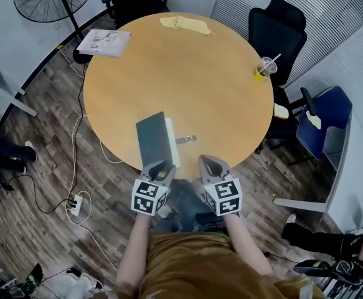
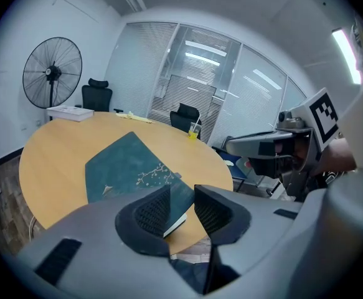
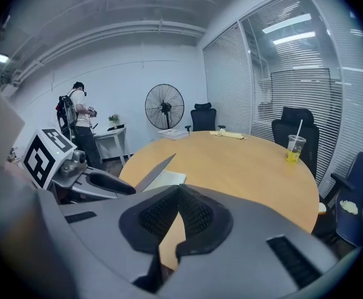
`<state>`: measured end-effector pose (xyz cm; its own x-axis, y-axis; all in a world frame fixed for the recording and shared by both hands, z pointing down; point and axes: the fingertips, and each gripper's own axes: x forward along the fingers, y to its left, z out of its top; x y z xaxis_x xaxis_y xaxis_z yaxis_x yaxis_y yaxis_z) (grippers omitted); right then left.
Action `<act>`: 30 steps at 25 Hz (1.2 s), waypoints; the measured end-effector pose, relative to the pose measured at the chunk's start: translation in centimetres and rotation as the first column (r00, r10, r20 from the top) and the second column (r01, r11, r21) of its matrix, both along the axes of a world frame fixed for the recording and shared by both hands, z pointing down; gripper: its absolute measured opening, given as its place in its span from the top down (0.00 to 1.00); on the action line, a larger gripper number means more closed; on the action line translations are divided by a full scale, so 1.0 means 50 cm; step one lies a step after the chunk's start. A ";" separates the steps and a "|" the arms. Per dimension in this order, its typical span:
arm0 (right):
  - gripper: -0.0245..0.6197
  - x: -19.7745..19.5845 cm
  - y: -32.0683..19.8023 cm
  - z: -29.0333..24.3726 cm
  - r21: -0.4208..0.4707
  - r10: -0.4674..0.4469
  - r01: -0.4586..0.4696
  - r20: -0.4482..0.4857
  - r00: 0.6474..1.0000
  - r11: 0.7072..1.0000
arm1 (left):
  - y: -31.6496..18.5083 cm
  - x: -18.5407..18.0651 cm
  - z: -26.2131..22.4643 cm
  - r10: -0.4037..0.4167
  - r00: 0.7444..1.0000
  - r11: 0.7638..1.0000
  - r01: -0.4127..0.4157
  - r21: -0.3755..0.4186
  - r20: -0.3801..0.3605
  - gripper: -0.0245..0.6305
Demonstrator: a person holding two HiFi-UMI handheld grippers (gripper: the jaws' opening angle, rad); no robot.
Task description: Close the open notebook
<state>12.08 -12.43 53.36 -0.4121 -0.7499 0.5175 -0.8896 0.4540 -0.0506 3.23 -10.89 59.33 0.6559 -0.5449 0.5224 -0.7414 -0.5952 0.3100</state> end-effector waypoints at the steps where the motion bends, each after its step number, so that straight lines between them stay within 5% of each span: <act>1: 0.94 0.000 -0.001 0.001 -0.002 0.000 0.000 -0.001 1.000 1.000 | -0.001 0.001 0.001 0.002 1.000 1.000 -0.002 0.001 0.002 0.76; 30: 0.94 0.030 -0.033 0.043 -0.055 0.011 -0.011 -0.006 1.000 0.998 | -0.010 0.044 0.062 0.071 0.995 0.997 -0.070 -0.015 0.066 0.75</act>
<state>13.58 -14.07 55.49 -0.4007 -0.7246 0.5607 -0.8949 0.4408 -0.0698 5.43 -11.40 62.43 0.6558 -0.4921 0.5725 -0.7172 -0.6429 0.2689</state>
